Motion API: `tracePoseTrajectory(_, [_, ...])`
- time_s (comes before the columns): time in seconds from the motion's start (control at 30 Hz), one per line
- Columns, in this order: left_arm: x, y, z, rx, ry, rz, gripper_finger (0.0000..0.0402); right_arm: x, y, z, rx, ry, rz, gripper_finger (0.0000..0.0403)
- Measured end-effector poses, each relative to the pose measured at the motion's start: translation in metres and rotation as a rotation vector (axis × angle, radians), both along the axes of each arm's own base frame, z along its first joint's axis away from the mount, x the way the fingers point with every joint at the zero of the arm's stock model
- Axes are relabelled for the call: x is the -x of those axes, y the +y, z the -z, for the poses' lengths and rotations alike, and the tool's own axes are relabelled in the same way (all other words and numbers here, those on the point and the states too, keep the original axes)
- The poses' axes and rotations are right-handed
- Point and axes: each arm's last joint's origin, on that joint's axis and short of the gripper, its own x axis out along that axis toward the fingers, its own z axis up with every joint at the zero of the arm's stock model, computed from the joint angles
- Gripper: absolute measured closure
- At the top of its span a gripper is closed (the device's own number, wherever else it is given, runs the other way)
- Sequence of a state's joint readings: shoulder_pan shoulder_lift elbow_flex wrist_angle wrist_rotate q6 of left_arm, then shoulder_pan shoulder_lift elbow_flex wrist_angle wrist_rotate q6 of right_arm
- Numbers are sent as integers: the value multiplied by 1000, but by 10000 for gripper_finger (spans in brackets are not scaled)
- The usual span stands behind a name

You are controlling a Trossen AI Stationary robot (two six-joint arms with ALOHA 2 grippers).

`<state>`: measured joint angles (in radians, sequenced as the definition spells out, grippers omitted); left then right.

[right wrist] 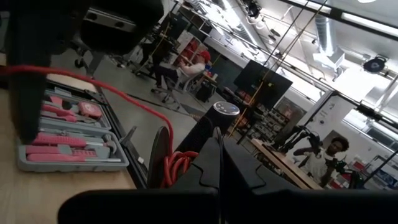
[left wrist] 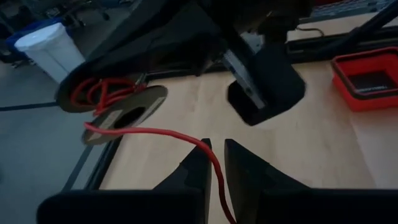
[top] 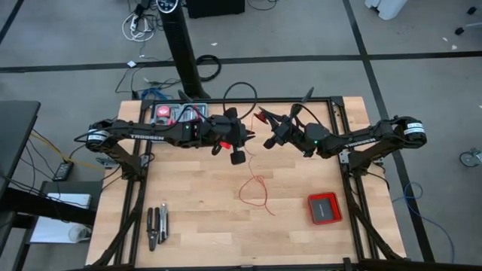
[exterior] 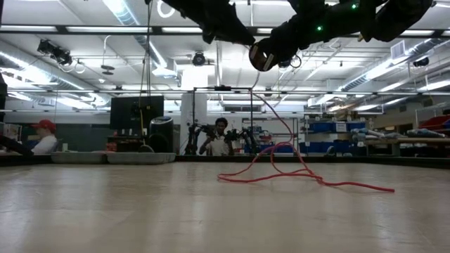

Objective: Coil cords
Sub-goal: Coil the red wire onto the spool

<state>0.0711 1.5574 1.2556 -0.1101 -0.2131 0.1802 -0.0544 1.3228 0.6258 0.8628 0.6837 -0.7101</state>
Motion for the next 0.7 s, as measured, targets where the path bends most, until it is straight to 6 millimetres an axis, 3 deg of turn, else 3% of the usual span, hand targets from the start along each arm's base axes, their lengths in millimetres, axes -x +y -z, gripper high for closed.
tracePoseTrajectory(0.33, [-1, -5, 1, -24, 11, 8, 397, 0, 0, 0, -1, -2, -7, 402])
tracePoseTrajectory(0.7, [-19, -8, 9, -10, -73, 76, 401, -1, 1, -1, 4, -10, -35, 402])
